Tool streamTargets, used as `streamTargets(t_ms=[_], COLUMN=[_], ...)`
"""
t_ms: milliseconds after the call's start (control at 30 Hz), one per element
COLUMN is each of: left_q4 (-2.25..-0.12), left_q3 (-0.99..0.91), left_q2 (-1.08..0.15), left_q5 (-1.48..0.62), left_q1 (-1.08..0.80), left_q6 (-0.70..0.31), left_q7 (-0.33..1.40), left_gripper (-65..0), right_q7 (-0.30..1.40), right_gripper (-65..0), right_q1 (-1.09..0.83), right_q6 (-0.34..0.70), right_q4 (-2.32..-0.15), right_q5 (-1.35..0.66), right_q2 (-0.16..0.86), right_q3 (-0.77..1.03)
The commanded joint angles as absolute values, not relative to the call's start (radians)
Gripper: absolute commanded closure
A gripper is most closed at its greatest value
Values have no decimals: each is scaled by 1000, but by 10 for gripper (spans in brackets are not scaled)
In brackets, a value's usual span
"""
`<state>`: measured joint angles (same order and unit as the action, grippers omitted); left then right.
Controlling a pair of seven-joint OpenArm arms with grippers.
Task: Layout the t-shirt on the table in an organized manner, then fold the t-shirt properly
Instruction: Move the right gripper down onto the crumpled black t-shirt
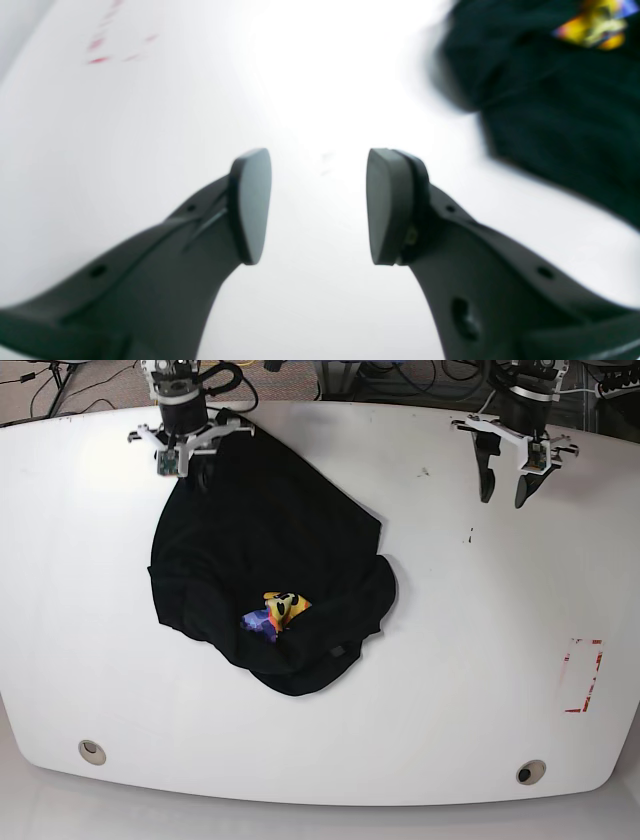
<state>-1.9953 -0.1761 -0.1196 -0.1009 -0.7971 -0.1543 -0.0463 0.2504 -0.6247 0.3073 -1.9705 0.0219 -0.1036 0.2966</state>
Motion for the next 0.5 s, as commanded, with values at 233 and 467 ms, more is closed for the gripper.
streamTargets(t_ms=[233, 467], left_q4=[-2006, -2006], left_q3=[-84, -7], left_q2=[-125, -127], left_q5=[-101, -101], left_q1=[-766, -739], left_q6=[-150, -150], left_q7=[-70, -70], left_gripper=[-421, -425], right_q7=[417, 541], right_gripper=[-344, -347], right_q1=[-415, -228], right_q6=[308, 308], right_q4=[-1994, -1974], right_q5=[12, 10], right_q2=[1, 58], right_q3=[225, 101])
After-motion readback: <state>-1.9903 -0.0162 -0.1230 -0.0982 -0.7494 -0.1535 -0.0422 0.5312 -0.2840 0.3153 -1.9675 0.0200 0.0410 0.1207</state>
